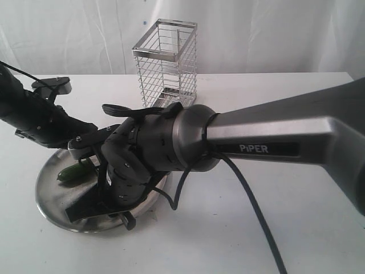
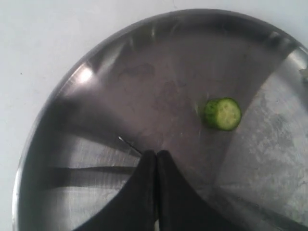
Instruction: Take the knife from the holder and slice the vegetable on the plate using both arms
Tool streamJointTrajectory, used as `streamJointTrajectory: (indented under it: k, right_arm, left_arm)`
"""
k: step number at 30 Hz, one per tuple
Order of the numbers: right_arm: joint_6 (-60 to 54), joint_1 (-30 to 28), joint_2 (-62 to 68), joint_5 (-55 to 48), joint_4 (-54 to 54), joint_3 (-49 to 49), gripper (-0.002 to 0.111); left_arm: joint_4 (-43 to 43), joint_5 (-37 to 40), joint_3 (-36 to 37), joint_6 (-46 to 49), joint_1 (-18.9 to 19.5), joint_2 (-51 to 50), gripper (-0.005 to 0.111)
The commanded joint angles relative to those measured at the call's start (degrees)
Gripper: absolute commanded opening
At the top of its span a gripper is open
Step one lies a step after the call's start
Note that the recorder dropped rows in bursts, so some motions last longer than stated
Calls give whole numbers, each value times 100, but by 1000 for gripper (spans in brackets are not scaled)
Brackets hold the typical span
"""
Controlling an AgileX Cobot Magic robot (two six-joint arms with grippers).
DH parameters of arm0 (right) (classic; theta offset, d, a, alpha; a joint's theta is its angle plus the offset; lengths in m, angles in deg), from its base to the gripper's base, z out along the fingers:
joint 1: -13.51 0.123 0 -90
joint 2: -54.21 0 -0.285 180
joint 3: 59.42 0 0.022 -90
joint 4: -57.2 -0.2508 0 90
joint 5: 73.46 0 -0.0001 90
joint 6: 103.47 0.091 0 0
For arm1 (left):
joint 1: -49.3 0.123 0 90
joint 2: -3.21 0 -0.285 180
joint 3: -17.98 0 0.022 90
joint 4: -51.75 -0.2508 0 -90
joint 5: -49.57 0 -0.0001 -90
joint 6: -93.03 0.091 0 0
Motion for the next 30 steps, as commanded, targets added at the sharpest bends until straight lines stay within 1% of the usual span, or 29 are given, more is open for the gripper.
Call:
streamJointTrajectory:
  k: [1, 10, 16, 20, 22, 30]
  right_arm:
    - [33, 9, -18, 43, 15, -11, 0]
    - [33, 9, -20, 32, 15, -11, 0]
    - [33, 9, -20, 32, 15, -11, 0]
    - [33, 9, -20, 32, 15, -11, 0]
    - [33, 9, -20, 32, 15, -11, 0]
    - [33, 9, -20, 10, 15, -11, 0]
  left_arm:
    - [50, -21, 37, -21, -2, -81, 0]
    - [87, -76, 37, -48, -2, -388, 0]
    - [219, -373, 26, -48, -2, 10, 0]
    - [219, -294, 26, -48, -2, 150, 0]
    - [219, -213, 26, -38, -2, 92, 0]
    - [219, -174, 26, -24, -2, -656, 0]
